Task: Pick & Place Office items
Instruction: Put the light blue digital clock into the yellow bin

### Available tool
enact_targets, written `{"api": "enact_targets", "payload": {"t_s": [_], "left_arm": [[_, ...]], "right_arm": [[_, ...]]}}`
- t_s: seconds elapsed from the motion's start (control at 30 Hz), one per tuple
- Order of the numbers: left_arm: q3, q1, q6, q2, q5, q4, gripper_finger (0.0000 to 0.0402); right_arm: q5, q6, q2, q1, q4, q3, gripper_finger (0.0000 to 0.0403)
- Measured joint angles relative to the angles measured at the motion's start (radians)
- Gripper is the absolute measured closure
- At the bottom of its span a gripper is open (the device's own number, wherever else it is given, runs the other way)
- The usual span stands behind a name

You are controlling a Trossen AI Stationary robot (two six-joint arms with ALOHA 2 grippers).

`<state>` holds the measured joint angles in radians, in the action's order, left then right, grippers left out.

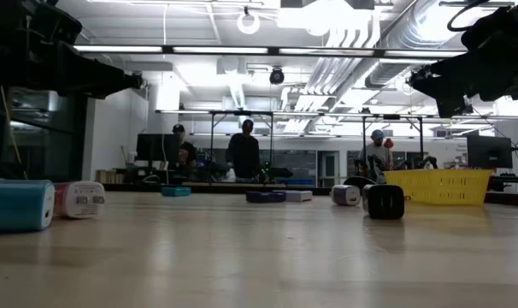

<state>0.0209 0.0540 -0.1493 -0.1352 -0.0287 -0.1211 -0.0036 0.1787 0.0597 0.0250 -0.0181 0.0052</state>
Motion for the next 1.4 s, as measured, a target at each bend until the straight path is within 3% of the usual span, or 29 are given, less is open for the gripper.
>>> {"api": "enact_targets", "payload": {"t_s": [0.23,0.63,1.0,1.2,1.4], "left_arm": [[0.000,0.000,0.056,0.000,-0.133,0.000,0.0159],[0.000,0.000,0.098,0.000,-0.476,0.000,0.0159],[0.012,0.000,0.120,-0.007,-0.537,-0.013,0.0159],[0.074,0.000,0.131,-0.110,-0.603,-0.014,0.0159],[0.182,0.000,0.210,-0.308,-0.690,-0.012,0.0159]], "right_arm": [[0.000,0.000,0.000,0.000,0.000,0.000,0.0220],[0.000,0.000,0.000,0.000,0.000,0.000,0.0220],[0.000,0.000,0.000,0.000,0.000,0.000,0.0220],[0.000,0.000,0.000,0.000,0.000,0.000,0.0220],[0.000,0.000,0.000,0.000,0.000,0.000,0.0220]]}}
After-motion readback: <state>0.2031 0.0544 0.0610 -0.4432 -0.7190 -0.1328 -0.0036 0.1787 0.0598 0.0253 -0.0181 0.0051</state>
